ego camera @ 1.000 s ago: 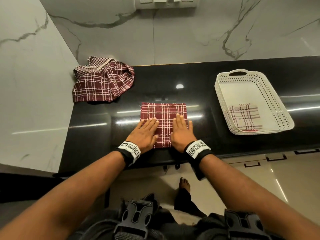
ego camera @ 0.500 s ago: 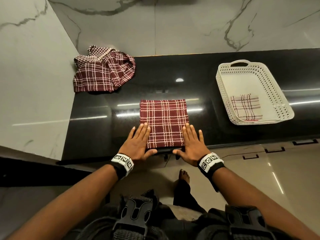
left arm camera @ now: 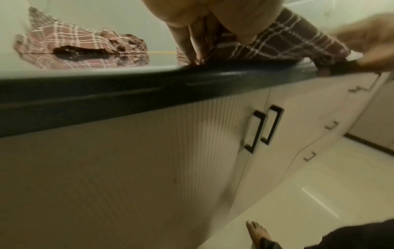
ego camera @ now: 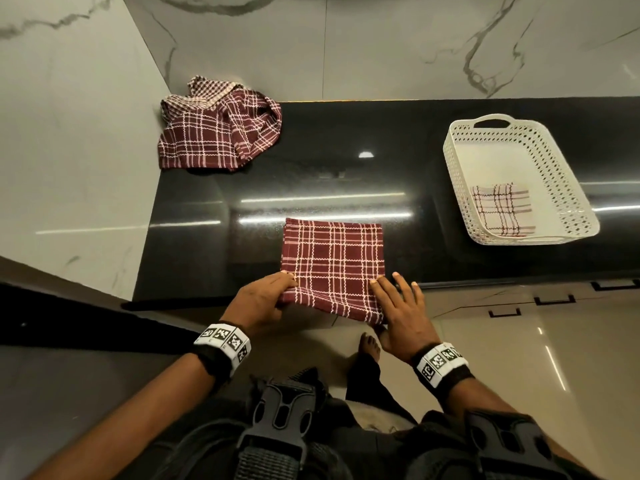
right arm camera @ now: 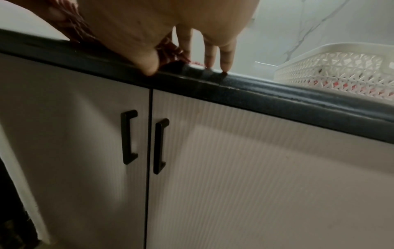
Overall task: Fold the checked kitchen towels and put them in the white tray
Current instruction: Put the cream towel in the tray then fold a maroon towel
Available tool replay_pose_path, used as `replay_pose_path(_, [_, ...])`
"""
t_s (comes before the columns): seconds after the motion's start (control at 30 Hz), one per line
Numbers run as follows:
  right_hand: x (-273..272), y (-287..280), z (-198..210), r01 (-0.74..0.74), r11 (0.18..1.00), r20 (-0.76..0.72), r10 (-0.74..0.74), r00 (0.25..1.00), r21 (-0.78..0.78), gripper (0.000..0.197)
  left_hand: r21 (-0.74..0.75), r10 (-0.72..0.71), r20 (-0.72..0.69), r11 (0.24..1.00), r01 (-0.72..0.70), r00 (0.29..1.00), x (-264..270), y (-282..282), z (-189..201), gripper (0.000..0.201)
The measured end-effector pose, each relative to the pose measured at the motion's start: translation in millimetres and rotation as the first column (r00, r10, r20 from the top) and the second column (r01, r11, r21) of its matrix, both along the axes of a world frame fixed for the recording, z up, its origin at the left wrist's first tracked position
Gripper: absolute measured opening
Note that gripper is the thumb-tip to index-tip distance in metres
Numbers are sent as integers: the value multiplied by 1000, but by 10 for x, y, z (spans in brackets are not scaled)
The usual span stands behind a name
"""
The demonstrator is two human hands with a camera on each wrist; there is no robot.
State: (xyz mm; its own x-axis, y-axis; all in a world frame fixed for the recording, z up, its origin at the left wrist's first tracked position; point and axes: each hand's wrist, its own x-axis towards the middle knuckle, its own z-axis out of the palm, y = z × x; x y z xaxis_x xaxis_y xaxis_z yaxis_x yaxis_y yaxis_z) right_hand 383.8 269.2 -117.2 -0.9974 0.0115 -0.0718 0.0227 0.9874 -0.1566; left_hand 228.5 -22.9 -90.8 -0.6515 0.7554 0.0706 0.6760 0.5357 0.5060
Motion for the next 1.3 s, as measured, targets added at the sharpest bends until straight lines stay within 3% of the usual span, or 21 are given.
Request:
replay_pose_path(0.1, [-31, -104, 24, -52, 999, 34, 52, 998, 6, 102, -26, 1, 31, 1000, 0, 1000, -23, -2, 100, 55])
replay_pose_path(0.2, [-108, -149, 30, -43, 999, 42, 42, 998, 28, 96, -111, 12, 74, 994, -4, 997, -82, 0, 132, 55])
replay_pose_path(0.27, [-156, -132, 96, -6, 1000, -4, 6, 1000, -26, 81, -201, 38, 135, 980, -11, 990, -139, 6, 180, 55])
replay_pose_path(0.33, [-209, -61, 179, 36, 982, -25, -42, 999, -183, 56, -238, 88, 197, 971, -40, 976, -218, 28, 219, 39])
replay_pose_path(0.43, [-339, 116, 309, 146, 845, 2, -169, 986, -515, 27, -99, 183, 310, 982, -160, 933, -330, 77, 219, 10])
replay_pose_path(0.53, [-564, 196, 402, 304, 593, 102, -350, 931, -746, 17, 24, 267, 402, 953, -301, 876, -432, 212, 223, 20])
replay_pose_path(0.6, [-747, 200, 426, 382, 498, 154, -439, 885, -778, 22, 40, 326, 390, 928, -370, 861, -522, 330, 218, 27])
replay_pose_path(0.83, [-1126, 119, 241, 584, 534, 179, -626, 759, -611, 33, -164, 524, 176, 850, -500, 833, -695, 735, 151, 39])
replay_pose_path(1.07, [-1277, 89, 314, 549, 742, 132, -544, 829, -385, 35, -176, 548, -10, 822, -541, 836, -616, 842, 47, 33])
replay_pose_path(1.3, [-1401, 115, 270, 592, 756, 172, -567, 806, -278, 34, -239, 595, 0, 780, -578, 803, -690, 893, 10, 26])
